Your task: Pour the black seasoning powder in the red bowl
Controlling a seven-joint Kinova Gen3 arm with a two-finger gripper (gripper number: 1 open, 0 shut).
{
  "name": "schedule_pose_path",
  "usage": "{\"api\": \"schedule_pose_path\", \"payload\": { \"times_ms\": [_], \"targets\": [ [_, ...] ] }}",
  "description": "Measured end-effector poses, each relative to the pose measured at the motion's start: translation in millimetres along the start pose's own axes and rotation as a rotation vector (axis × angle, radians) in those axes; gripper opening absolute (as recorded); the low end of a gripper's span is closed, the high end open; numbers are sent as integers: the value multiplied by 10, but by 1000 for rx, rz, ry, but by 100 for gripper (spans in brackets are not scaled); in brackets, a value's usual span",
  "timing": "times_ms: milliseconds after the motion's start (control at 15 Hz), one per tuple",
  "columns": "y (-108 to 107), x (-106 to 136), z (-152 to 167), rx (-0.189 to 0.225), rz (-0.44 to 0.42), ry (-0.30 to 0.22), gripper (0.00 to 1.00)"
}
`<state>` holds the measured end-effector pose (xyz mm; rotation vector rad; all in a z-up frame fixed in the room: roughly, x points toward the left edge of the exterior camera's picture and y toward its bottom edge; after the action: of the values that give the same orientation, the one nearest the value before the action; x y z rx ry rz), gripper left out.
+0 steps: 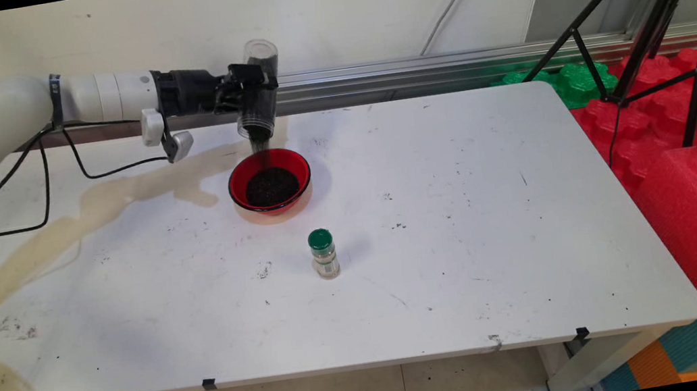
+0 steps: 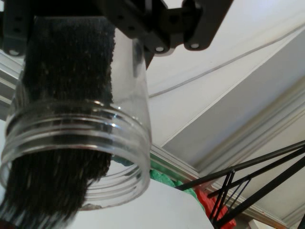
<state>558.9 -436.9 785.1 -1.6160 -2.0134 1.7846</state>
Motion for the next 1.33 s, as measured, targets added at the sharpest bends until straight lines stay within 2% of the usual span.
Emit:
{"api": "schedule_pose_path", "payload": {
  "times_ms": [933, 1333],
  "targets": [
    [13, -10, -16, 2, 6, 6, 0],
    [9, 10, -32, 1, -38, 21, 0]
  ]
}}
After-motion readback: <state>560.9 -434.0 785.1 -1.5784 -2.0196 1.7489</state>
